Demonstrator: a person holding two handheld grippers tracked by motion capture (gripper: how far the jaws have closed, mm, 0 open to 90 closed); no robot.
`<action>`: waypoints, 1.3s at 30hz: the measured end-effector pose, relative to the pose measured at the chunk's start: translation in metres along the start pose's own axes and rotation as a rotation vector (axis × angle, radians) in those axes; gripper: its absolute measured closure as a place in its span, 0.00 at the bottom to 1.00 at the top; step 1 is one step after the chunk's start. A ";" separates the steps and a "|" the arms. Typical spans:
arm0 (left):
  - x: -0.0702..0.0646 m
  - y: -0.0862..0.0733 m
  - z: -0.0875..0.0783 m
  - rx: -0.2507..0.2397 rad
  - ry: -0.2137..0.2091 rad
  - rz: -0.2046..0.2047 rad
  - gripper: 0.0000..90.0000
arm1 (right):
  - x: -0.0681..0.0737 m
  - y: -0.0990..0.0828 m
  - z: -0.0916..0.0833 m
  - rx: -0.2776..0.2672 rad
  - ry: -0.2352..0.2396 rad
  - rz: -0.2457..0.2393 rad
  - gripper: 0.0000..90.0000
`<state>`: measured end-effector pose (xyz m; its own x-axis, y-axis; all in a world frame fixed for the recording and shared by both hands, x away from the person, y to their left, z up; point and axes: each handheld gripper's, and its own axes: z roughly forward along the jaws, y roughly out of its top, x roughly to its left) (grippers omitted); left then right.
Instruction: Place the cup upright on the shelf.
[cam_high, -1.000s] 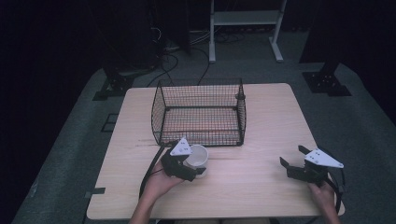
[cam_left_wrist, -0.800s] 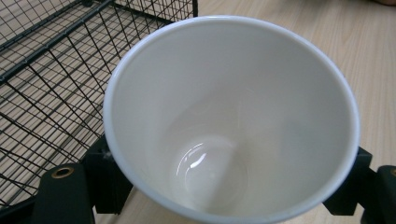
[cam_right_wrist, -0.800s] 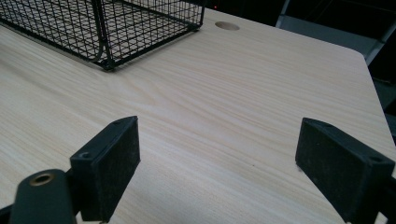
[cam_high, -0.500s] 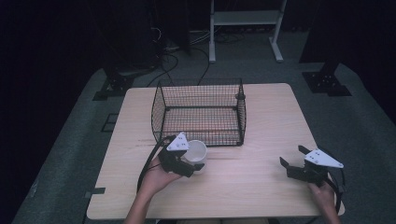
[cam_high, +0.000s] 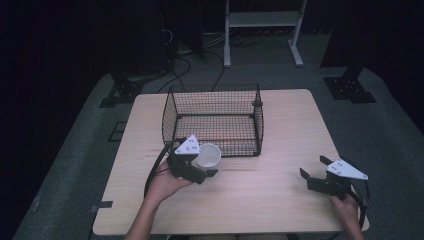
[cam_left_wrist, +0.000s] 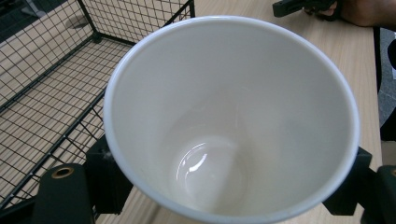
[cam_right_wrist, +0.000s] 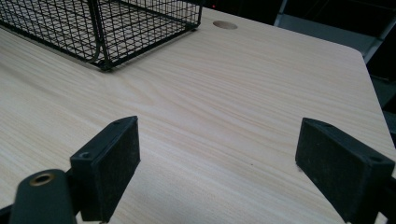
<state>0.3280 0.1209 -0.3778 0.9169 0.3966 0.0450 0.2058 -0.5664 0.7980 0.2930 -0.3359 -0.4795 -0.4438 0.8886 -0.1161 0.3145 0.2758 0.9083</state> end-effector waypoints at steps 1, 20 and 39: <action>0.000 0.002 -0.001 0.001 0.004 0.003 0.23 | 0.000 0.000 0.000 0.000 0.000 -0.001 0.15; 0.018 0.034 -0.025 -0.013 -0.009 0.029 0.23 | 0.000 0.000 0.000 0.002 -0.001 0.003 0.15; 0.041 0.062 -0.030 0.009 -0.018 0.039 0.23 | -0.001 0.000 0.000 0.002 0.000 0.005 0.15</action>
<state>0.3684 0.1239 -0.3089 0.9303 0.3610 0.0654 0.1726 -0.5879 0.7903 0.2934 -0.3366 -0.4794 -0.4420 0.8901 -0.1113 0.3187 0.2718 0.9081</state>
